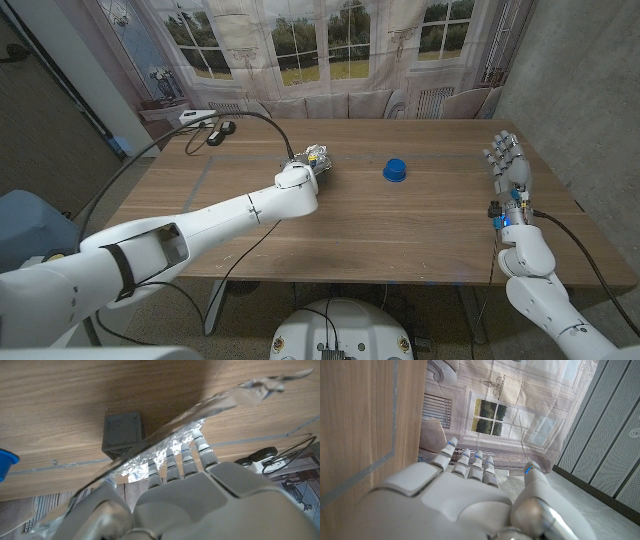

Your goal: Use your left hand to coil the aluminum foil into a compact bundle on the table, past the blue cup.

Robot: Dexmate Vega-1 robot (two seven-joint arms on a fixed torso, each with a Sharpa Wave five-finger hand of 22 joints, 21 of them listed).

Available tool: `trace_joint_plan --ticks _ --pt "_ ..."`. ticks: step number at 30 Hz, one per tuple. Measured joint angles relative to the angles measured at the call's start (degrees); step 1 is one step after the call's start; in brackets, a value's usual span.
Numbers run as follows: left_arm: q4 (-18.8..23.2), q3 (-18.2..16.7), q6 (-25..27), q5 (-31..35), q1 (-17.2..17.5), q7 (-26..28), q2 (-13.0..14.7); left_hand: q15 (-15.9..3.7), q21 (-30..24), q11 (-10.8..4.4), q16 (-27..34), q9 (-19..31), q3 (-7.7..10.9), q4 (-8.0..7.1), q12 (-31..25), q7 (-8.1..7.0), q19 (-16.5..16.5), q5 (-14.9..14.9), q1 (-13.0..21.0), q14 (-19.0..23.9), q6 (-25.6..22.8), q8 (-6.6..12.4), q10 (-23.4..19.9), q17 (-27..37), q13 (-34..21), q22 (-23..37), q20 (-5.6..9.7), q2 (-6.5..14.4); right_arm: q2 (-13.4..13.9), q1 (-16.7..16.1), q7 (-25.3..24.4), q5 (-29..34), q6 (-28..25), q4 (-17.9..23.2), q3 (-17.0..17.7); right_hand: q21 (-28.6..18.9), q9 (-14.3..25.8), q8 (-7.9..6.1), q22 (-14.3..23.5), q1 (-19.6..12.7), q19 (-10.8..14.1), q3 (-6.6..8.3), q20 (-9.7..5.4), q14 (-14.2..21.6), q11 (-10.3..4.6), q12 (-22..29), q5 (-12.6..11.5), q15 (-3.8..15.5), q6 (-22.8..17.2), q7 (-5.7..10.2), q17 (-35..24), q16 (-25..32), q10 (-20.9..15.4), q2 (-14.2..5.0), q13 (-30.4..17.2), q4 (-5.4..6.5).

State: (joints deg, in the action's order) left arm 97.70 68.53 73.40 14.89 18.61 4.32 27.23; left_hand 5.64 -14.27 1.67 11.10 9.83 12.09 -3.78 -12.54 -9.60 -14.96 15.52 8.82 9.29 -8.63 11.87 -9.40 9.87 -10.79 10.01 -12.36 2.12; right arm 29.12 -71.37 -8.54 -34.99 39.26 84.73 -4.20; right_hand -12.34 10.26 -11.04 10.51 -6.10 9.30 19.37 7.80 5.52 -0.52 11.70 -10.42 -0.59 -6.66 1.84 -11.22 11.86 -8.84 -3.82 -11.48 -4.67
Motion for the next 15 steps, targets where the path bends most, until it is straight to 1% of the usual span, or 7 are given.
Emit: trace_joint_plan --ticks 2,3,5,9,10,12,15 --pt "-1.3 3.5 1.5 0.1 -2.2 0.3 -0.8 -0.54 0.1 -0.25 0.0 0.2 0.10 1.41 0.0 -0.61 -1.1 -0.3 1.7 0.5 0.6 -0.39 0.3 0.1 0.0 0.0 -0.01 -0.8 -0.1 0.1 0.1 -0.2 0.1 -0.3 0.0 0.0 0.0 0.00 0.0 0.0 0.0 0.00 0.00 0.0 0.00 0.0 0.0 0.00 0.0 0.00 0.0 0.0 0.0 0.00 0.0 0.00" --pt "-1.4 3.9 1.5 0.1 -2.5 0.3 -0.9 -0.75 0.1 -0.25 0.0 0.2 0.19 2.17 0.0 -0.88 -1.7 -0.3 2.7 0.7 0.9 -0.51 0.3 0.1 0.0 0.2 0.13 -1.2 -0.1 0.1 0.2 -0.3 0.2 -0.3 0.0 0.0 0.0 0.00 0.0 0.0 0.0 0.00 0.00 0.0 0.00 0.0 0.0 0.00 0.0 0.00 0.0 0.0 0.0 0.00 0.0 0.00" --pt "-2.8 7.7 2.8 0.8 -4.8 0.4 -1.8 -1.27 0.1 -0.77 0.0 0.2 0.36 3.76 0.0 -1.36 -3.3 -0.9 4.7 1.2 1.6 -0.72 0.3 0.1 -0.2 0.3 0.13 -2.1 -0.3 0.2 0.2 -0.3 0.3 -0.7 -0.1 0.0 0.0 0.00 0.0 0.0 0.0 0.00 0.00 0.0 0.21 0.0 0.0 0.00 0.0 0.00 0.0 0.0 -0.2 0.00 0.0 0.00" --pt "-5.0 12.3 4.2 3.0 -7.3 -1.1 -3.1 -1.45 -0.4 -1.29 0.0 0.3 0.71 6.78 0.3 -1.94 -6.6 -1.5 8.6 1.4 4.1 -1.30 1.1 0.1 -0.6 0.3 0.00 -3.4 -0.4 0.3 0.4 -0.5 0.6 -1.1 -0.1 0.0 0.0 0.00 0.0 0.0 0.0 0.00 0.00 0.0 0.41 0.0 0.0 0.00 0.0 0.00 0.0 0.0 -0.4 0.00 0.0 0.00" --pt "-5.1 12.6 4.2 3.2 -7.4 -1.3 -3.2 -1.64 -0.4 -1.37 0.0 0.5 0.84 7.55 0.4 -1.95 -7.5 -1.6 9.6 1.2 5.2 -1.30 1.6 0.1 -0.6 0.3 0.05 -3.7 -0.4 0.3 0.4 -0.6 0.6 -1.1 -0.1 0.0 0.0 0.00 0.0 0.0 0.0 0.00 0.00 0.0 0.41 0.0 0.0 0.00 0.0 0.00 0.0 0.0 -0.4 0.00 0.0 0.00" --pt "-6.4 14.7 4.8 5.1 -8.5 -3.2 -4.0 -1.87 -0.4 -1.65 0.0 0.5 1.13 9.24 0.5 -1.84 -9.2 -1.6 12.1 1.0 7.6 -1.55 2.6 0.1 -0.8 0.3 0.07 -4.2 -0.5 0.3 0.4 -0.7 0.7 -1.4 -0.1 0.0 0.0 0.00 0.0 0.0 0.0 0.00 0.00 0.1 0.41 0.0 0.0 -0.13 0.0 0.00 0.0 0.0 -0.4 0.00 0.0 0.00" --pt "-7.7 16.6 5.3 7.1 -9.6 -5.5 -4.8 -2.16 -0.4 -1.59 -0.3 0.4 1.33 11.93 0.7 -0.53 -12.2 -1.1 17.4 0.7 11.9 -1.56 4.7 0.1 -1.0 0.3 0.11 -5.7 -0.6 0.3 0.5 -0.9 0.9 -1.7 0.0 0.0 0.0 0.00 0.0 0.0 0.0 0.00 0.00 0.2 0.41 0.0 0.0 -0.22 -0.3 0.32 0.0 0.0 -0.4 0.00 0.0 0.00"
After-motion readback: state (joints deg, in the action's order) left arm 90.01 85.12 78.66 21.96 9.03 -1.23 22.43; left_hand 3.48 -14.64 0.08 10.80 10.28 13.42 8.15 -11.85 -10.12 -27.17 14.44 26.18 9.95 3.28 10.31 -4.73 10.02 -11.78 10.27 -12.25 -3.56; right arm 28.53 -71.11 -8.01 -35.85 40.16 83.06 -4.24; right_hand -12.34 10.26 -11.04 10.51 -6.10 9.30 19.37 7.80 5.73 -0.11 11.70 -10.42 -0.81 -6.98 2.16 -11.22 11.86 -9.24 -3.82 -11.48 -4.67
